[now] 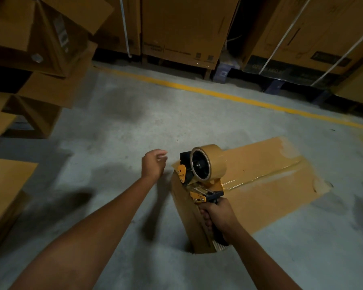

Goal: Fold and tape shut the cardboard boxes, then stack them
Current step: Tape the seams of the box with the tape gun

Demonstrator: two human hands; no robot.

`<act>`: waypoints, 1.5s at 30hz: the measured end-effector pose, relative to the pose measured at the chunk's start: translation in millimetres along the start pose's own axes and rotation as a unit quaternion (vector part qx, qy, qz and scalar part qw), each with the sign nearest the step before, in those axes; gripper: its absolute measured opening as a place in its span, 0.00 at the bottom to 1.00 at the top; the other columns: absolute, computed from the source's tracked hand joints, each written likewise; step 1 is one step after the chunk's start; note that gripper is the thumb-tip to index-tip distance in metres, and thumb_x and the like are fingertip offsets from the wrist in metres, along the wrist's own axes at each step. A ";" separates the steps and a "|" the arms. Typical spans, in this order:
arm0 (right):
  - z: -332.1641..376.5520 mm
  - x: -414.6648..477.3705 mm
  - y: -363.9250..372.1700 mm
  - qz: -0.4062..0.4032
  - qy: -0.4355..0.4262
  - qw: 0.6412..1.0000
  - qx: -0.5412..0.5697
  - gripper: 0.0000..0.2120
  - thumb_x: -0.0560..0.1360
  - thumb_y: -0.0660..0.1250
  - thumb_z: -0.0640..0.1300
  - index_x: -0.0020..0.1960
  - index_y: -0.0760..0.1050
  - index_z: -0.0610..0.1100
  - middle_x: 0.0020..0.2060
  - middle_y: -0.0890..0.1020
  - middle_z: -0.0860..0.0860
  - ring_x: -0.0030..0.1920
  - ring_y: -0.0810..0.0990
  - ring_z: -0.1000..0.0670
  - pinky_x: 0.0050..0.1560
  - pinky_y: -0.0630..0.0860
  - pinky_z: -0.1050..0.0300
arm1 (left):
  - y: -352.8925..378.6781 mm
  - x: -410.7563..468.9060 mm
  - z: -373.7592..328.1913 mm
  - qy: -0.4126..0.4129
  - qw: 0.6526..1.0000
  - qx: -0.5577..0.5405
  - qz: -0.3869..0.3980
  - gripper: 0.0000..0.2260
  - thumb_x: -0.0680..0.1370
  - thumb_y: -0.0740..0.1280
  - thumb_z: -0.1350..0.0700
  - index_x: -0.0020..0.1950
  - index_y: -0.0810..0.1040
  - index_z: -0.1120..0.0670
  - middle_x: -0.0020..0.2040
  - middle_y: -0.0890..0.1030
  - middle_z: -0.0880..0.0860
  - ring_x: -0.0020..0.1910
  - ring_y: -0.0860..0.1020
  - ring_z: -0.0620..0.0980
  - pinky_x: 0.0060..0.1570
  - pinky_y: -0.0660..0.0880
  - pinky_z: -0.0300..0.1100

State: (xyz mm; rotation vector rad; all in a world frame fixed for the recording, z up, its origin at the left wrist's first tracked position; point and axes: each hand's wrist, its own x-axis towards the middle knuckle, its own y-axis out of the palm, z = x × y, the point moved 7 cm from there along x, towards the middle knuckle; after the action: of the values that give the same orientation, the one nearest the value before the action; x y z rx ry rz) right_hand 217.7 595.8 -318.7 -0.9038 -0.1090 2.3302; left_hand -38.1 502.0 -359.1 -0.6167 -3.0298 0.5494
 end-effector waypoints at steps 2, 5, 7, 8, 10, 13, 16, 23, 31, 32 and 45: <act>-0.1 0.2 0.7 0.003 0.006 1.000 0.001 0.14 0.75 0.68 0.37 0.31 0.74 0.43 0.24 0.72 0.48 0.21 0.67 0.51 0.24 0.65 0.60 | 10.0 -4.7 -17.9 0.048 0.997 -0.033 0.057 0.08 0.78 0.72 0.59 0.54 0.86 0.60 0.50 0.85 0.54 0.49 0.81 0.47 0.52 0.76 0.39; 0.8 1.2 0.7 0.005 0.006 1.000 -0.009 0.14 0.75 0.68 0.39 0.32 0.74 0.44 0.24 0.72 0.48 0.22 0.67 0.50 0.25 0.65 0.59 | 35.8 -11.8 -16.3 0.001 0.980 -0.075 0.183 0.12 0.78 0.71 0.55 0.35 0.86 0.46 0.34 0.83 0.48 0.37 0.77 0.42 0.43 0.73 0.39; 1.5 0.8 1.0 0.004 0.007 1.000 -0.014 0.13 0.75 0.68 0.39 0.32 0.75 0.44 0.25 0.72 0.48 0.23 0.67 0.50 0.25 0.65 0.59 | 44.2 -14.4 -3.5 -0.046 0.975 -0.079 0.201 0.14 0.78 0.71 0.58 0.34 0.86 0.46 0.37 0.85 0.57 0.35 0.75 0.39 0.43 0.72 0.39; 1.6 0.3 1.3 0.002 0.009 1.000 -0.014 0.13 0.75 0.68 0.39 0.32 0.75 0.44 0.25 0.72 0.48 0.23 0.67 0.50 0.25 0.65 0.58 | 44.5 -15.1 -0.4 -0.061 0.975 -0.083 0.195 0.11 0.78 0.71 0.59 0.37 0.87 0.49 0.43 0.85 0.58 0.37 0.77 0.38 0.44 0.72 0.38; 3.1 -0.7 1.7 -0.002 0.012 1.000 -0.014 0.14 0.75 0.68 0.38 0.31 0.74 0.44 0.24 0.72 0.48 0.22 0.67 0.50 0.25 0.65 0.58 | 43.5 -14.7 1.1 -0.068 0.980 -0.076 0.172 0.05 0.77 0.71 0.61 0.44 0.87 0.59 0.47 0.83 0.56 0.37 0.76 0.33 0.40 0.73 0.33; 6.4 -2.0 1.9 -0.013 0.011 0.999 -0.027 0.13 0.74 0.68 0.38 0.30 0.74 0.44 0.24 0.72 0.48 0.23 0.68 0.49 0.26 0.66 0.57 | 46.9 -11.5 0.1 -0.058 0.982 -0.070 0.165 0.09 0.77 0.68 0.68 0.49 0.79 0.76 0.49 0.77 0.57 0.25 0.70 0.31 0.28 0.66 0.25; 7.6 -5.6 0.7 -0.030 0.002 0.998 -0.047 0.12 0.71 0.68 0.39 0.30 0.75 0.46 0.24 0.74 0.49 0.23 0.70 0.49 0.28 0.67 0.56 | 46.1 -7.7 3.3 -0.055 0.982 -0.057 0.169 0.08 0.77 0.68 0.66 0.50 0.82 0.72 0.47 0.81 0.64 0.26 0.71 0.33 0.29 0.67 0.26; -26.9 -46.1 -19.3 -0.033 0.040 0.997 -0.065 0.13 0.73 0.64 0.36 0.31 0.69 0.43 0.24 0.69 0.47 0.23 0.65 0.50 0.26 0.64 0.59 | 41.0 -15.5 -11.3 0.003 0.980 -0.052 0.191 0.10 0.78 0.71 0.61 0.58 0.84 0.60 0.56 0.84 0.57 0.56 0.82 0.50 0.59 0.77 0.40; -20.6 -59.7 -20.4 -0.058 0.037 0.995 -0.071 0.13 0.72 0.64 0.38 0.30 0.68 0.45 0.23 0.69 0.50 0.22 0.64 0.51 0.25 0.64 0.60 | 60.5 -55.3 -39.6 0.262 0.881 0.307 0.247 0.19 0.83 0.58 0.59 0.74 0.73 0.53 0.77 0.68 0.52 0.79 0.59 0.54 0.76 0.54 0.56; -19.6 -60.9 -19.7 -0.057 0.033 0.995 -0.072 0.12 0.72 0.64 0.39 0.30 0.68 0.46 0.24 0.70 0.50 0.22 0.65 0.51 0.25 0.64 0.60 | 57.7 -57.9 -37.5 0.259 0.882 0.298 0.255 0.20 0.83 0.57 0.58 0.76 0.69 0.52 0.78 0.65 0.52 0.79 0.57 0.53 0.76 0.52 0.57; -68.6 -112.3 -43.2 -0.069 0.061 0.992 -0.087 0.09 0.73 0.65 0.39 0.35 0.71 0.45 0.25 0.71 0.50 0.23 0.66 0.52 0.26 0.65 0.59 | 69.0 -77.5 -46.2 0.230 0.803 0.472 0.283 0.28 0.85 0.50 0.44 0.80 0.56 0.59 0.82 0.49 0.56 0.81 0.42 0.55 0.77 0.40 0.55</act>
State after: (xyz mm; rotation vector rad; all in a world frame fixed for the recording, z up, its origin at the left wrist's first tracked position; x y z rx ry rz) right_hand 347.6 554.9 -293.3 -1.0853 -0.3178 2.1563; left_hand 62.8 547.7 -333.9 -1.2719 -1.7178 1.4874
